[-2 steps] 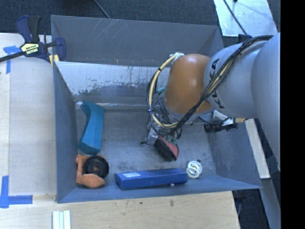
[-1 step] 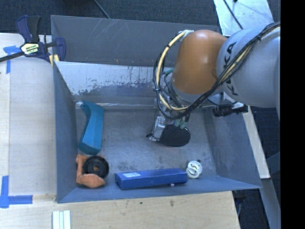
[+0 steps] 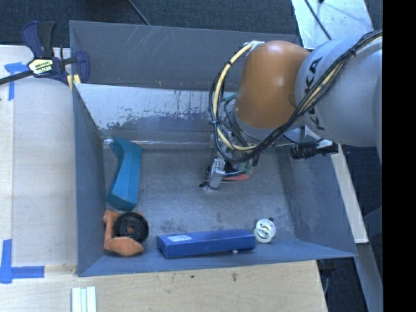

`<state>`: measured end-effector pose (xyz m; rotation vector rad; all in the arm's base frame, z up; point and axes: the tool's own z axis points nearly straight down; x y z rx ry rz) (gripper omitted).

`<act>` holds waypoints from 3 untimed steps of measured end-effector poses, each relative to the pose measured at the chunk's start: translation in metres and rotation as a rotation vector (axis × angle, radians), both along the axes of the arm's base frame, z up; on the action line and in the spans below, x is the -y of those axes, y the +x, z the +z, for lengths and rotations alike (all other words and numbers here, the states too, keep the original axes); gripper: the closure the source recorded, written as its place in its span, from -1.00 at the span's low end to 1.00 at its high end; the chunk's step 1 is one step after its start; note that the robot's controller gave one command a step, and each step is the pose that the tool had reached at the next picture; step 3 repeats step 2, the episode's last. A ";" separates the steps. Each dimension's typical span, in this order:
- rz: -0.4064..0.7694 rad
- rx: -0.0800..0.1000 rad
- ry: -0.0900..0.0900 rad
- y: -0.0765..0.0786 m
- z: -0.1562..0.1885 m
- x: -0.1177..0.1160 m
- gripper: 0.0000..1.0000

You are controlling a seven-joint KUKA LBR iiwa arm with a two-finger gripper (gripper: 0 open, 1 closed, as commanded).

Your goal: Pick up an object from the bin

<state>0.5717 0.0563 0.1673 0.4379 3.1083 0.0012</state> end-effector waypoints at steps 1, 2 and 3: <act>0.075 0.006 0.001 -0.015 -0.035 0.035 -1.00; 0.012 -0.004 -0.002 -0.003 -0.059 0.060 -1.00; 0.012 -0.004 -0.002 -0.003 -0.059 0.060 -1.00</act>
Offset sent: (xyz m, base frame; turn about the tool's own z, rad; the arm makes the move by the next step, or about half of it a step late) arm 0.0326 -0.0593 -0.0648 0.2890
